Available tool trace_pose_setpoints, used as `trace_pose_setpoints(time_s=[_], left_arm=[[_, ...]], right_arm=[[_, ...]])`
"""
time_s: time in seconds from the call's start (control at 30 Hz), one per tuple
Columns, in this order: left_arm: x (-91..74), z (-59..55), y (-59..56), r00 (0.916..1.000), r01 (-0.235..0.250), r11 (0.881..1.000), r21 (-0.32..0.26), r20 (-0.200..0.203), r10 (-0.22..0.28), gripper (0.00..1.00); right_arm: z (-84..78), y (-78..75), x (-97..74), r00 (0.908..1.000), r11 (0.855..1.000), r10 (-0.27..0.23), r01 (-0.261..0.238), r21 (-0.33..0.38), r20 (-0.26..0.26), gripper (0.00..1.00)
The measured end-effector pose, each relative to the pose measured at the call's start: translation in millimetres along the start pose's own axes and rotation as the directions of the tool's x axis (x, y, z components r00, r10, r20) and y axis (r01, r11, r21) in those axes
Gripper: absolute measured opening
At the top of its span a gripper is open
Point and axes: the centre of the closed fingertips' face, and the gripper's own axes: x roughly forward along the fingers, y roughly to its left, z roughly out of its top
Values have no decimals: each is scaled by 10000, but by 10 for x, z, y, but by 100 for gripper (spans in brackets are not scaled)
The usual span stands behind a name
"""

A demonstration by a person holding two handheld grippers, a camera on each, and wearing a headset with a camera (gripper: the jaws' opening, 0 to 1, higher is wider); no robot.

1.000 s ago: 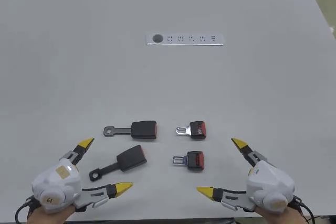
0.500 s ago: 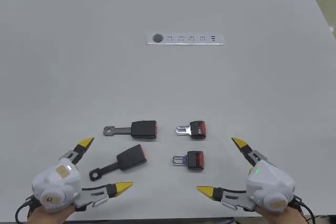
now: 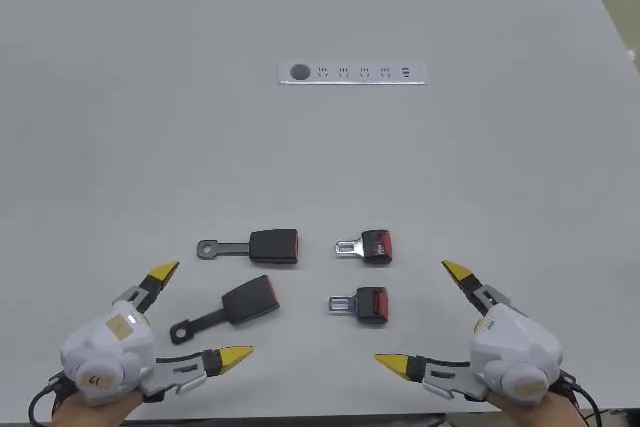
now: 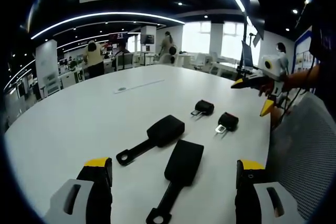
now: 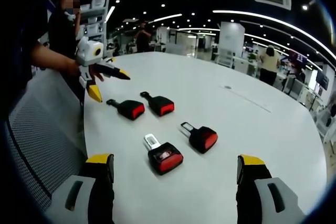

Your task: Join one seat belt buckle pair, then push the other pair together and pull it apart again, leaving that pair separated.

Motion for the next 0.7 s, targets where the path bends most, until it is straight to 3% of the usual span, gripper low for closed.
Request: trace_pose_setpoints(time_s=[0.7], left_arm=[[-10, 40, -2, 10000, -44, 10000, -33, 86, 44, 100]], right_arm=[[-1, -43, -13, 9999, 9994, -44, 39, -348, -158, 99]])
